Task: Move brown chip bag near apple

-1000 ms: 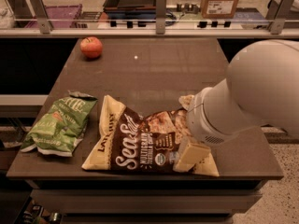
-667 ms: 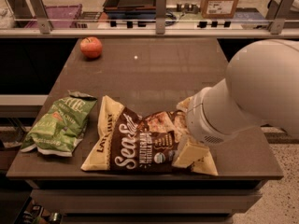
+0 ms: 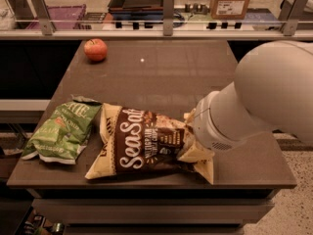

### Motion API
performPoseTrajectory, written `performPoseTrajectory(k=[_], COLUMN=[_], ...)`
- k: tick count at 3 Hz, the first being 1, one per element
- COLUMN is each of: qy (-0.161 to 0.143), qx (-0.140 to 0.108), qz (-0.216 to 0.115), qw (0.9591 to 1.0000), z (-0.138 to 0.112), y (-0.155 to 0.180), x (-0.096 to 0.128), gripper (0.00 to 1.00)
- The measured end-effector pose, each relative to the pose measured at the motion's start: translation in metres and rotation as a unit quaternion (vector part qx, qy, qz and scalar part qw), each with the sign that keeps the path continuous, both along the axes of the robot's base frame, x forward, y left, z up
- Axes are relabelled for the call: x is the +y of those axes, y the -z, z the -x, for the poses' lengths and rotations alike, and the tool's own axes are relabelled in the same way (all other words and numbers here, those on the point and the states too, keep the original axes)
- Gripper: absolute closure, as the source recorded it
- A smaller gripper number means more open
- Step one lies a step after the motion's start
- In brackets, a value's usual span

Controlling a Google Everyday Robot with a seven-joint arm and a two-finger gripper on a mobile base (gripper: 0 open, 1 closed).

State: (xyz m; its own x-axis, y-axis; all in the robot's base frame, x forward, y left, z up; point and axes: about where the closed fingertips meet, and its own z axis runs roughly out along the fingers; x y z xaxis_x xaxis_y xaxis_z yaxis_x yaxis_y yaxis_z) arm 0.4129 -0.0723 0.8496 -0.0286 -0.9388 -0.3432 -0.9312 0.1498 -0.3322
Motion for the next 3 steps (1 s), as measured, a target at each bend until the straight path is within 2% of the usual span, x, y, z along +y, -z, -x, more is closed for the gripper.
performPoseTrajectory(k=[1,3], qy=[-0.001,0.001], qx=[0.000,0.002], qz=[0.000,0.007], qw=[1.0000,1.0000], z=[0.0000,-0.0034], y=[0.0003,-0.0014], x=[0.0010,-0.0004], gripper=[1.00,1.00])
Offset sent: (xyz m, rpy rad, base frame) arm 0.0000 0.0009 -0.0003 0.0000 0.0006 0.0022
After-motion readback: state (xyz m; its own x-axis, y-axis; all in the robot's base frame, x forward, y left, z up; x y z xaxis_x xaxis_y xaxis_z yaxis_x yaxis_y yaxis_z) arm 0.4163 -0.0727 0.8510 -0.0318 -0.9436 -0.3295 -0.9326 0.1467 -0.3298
